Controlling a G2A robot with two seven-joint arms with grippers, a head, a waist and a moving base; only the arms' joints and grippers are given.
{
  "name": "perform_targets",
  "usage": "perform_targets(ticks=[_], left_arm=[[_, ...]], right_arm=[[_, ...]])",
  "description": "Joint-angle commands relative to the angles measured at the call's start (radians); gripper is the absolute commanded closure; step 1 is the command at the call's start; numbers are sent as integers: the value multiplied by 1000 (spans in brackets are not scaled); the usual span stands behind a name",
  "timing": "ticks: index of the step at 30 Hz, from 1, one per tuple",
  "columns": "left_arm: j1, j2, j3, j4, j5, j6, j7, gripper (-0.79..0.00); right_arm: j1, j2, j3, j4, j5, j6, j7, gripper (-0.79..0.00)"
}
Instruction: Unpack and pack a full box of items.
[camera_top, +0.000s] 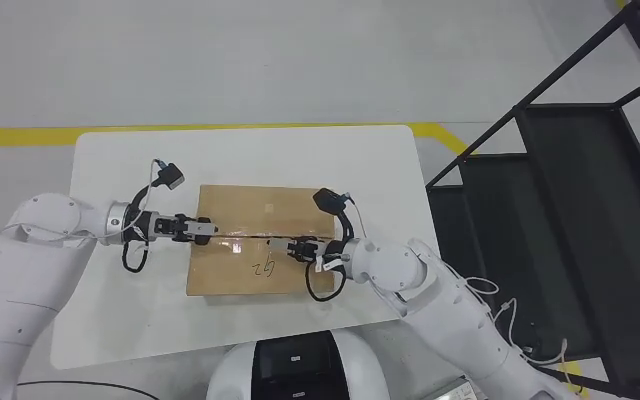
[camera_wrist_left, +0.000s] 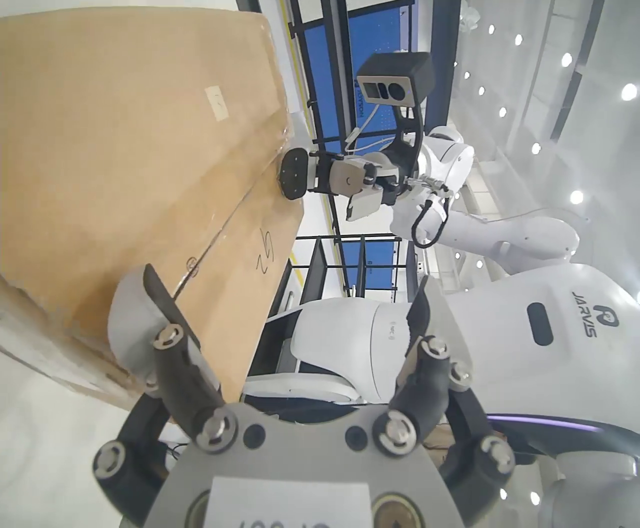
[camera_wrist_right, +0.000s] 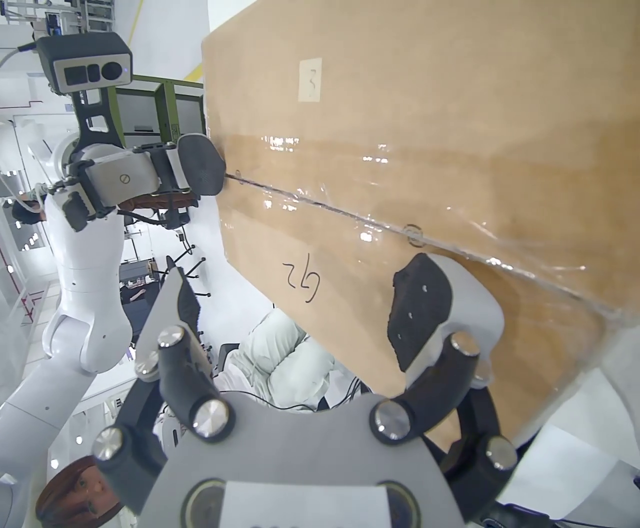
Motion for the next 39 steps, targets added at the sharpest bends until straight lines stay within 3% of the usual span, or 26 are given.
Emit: perform_targets(ticks=[1,5,14,20,24,39], left_arm=[[4,3,3,6,3,-9,9,-785],[3,5,5,16,3,-26,27,-785],[3,5,5,16,3,-26,27,-785],[3,5,5,16,3,-26,27,-785],[3,5,5,16,3,-26,27,-785],[3,5,5,16,3,-26,27,-785]], right_arm=[[-6,0,2,-6,-1,2,-7,-785],[-54,6,32,-59,-8,-1,-57,-785],[-307,44,176,-248,-59,42,-92,-785],[-415,59,242,-252,-90,60,-99,-785],[-408,58,229,-196,-67,28,-90,-785],[-205,30,97,12,-19,-121,-92,-785]])
